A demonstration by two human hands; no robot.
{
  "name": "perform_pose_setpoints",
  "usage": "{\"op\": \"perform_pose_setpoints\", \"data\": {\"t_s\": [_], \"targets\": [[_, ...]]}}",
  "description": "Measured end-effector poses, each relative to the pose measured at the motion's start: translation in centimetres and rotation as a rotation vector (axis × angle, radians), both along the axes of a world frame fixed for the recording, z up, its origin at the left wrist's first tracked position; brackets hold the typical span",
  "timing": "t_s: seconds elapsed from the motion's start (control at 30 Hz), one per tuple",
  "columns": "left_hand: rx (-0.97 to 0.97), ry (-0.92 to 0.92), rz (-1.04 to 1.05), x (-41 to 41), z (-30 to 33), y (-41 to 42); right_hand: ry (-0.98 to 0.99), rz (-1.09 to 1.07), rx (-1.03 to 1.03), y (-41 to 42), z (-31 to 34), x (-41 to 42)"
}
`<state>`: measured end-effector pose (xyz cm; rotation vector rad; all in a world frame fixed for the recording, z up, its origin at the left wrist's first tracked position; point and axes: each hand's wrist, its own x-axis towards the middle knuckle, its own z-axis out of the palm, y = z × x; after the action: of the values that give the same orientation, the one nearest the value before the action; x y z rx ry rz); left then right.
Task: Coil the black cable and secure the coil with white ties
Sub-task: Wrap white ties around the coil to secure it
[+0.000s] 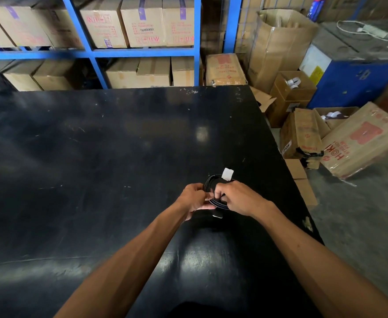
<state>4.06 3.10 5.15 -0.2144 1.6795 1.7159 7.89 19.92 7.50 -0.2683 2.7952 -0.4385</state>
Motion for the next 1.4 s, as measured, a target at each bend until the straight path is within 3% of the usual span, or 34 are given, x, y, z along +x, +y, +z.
{"op": "perform_pose_setpoints", "data": {"t_s": [0.2,0.37,0.7,1.13,1.27,1.4], "targets": [[0.021,-0.083,-0.001,-0.1,0.0,-0.1,-0.075,-0.074,-0.222,0.8,-0.2,0.2],[-0.198,0.038,-0.019,-0.4,-0.4,-0.5,-0.069,-0.092,-0.332,1.0,-0.2,0.6],[-0.051,-0.082,0.027,-0.4,-0.7,-0.5,-0.002,-0.022,-0.271,0.5,-0.2,1.0],[0.015,-0.135,0.132,-0.2,-0.5,-0.1,0.316,0.275,0.138,-0.2,-0.8,3.1],[-0.022,-0.06,0.08,0.0,-0.7,0.0,0.309,0.25,0.139,-0.3,-0.6,3.3],[-0.022,0.054,0.11,0.6,-1.5,0.1,0.283,0.086,0.012,-0.4,-0.1,3.5]]}}
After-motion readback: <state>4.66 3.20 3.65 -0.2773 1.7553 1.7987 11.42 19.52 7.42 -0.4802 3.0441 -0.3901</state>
